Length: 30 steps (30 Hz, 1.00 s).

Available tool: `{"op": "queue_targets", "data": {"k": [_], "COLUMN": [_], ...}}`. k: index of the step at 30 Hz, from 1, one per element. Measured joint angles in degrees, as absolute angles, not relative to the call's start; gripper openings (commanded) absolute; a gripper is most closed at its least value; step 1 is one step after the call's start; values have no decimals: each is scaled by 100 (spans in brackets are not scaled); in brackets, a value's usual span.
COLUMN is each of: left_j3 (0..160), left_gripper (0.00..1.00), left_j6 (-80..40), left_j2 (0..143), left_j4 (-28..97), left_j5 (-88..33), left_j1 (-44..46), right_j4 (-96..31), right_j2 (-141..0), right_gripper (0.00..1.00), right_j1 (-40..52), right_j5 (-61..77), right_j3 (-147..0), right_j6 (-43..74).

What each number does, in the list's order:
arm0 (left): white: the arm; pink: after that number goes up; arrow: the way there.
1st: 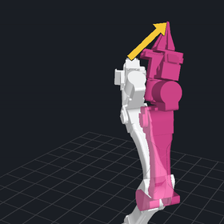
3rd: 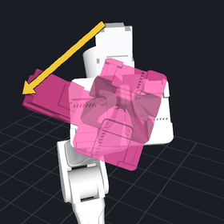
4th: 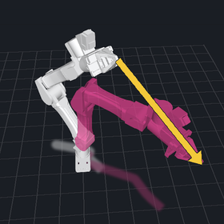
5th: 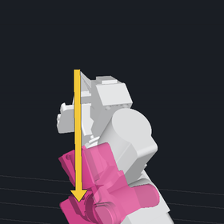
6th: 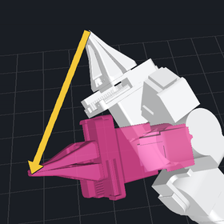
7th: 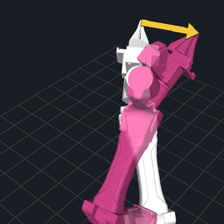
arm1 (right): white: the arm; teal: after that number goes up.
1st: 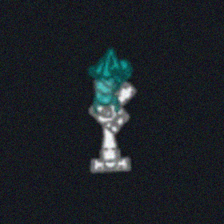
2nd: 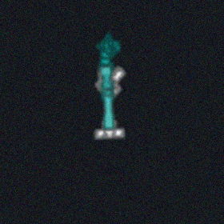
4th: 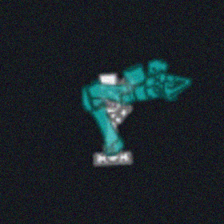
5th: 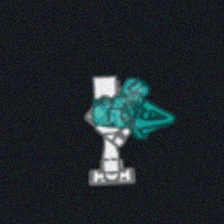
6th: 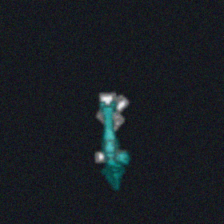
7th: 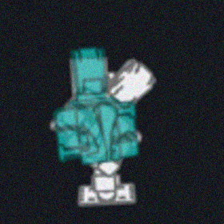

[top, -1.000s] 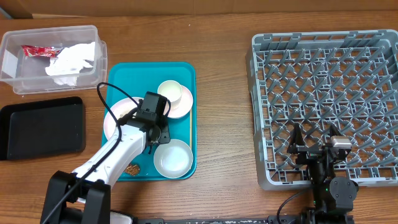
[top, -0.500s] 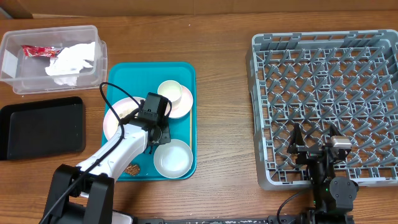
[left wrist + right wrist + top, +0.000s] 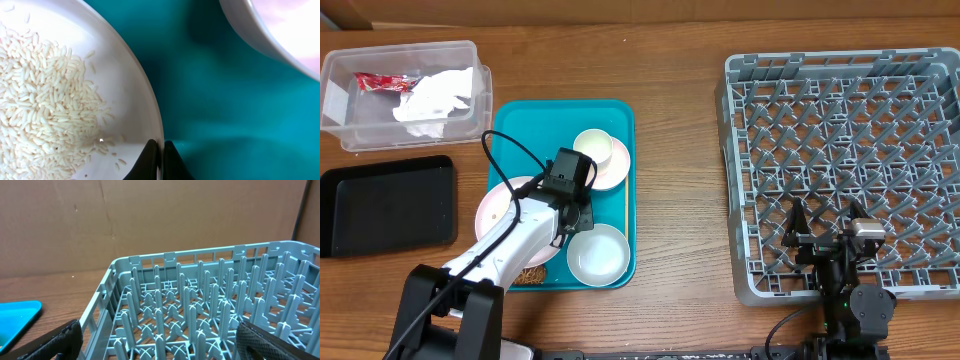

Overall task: Sort waste into correct bins and load items into the dishwasher
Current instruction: 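Lift the rice plate and carry it left over the black tray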

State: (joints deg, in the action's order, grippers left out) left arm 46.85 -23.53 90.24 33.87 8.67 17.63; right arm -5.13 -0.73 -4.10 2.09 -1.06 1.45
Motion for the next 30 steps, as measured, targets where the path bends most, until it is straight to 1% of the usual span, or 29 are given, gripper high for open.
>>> {"op": "queue_targets", "data": {"k": [6, 15, 22, 30], "left_j3": [4886, 5787, 6235, 6665], "left_gripper": [4, 4, 4, 4], "left_j6": [-2353, -2355, -2349, -2335], "left_j2": [9026, 9035, 9035, 9056], "left_j4": [3656, 4442, 4735, 5186], "left_j5": [888, 1083, 1098, 1109], "left_j1": [1761, 1761, 1750, 1503], "right_j4": [-515, -515, -513, -513], "right_j2": [-73, -73, -73, -73], "right_gripper": [100, 100, 100, 100], "right_j1": [-410, -410, -410, -410], "right_j5": [209, 209, 209, 209], "right_j3": [-106, -106, -106, -106], "right_j6": [150, 150, 150, 150]}}
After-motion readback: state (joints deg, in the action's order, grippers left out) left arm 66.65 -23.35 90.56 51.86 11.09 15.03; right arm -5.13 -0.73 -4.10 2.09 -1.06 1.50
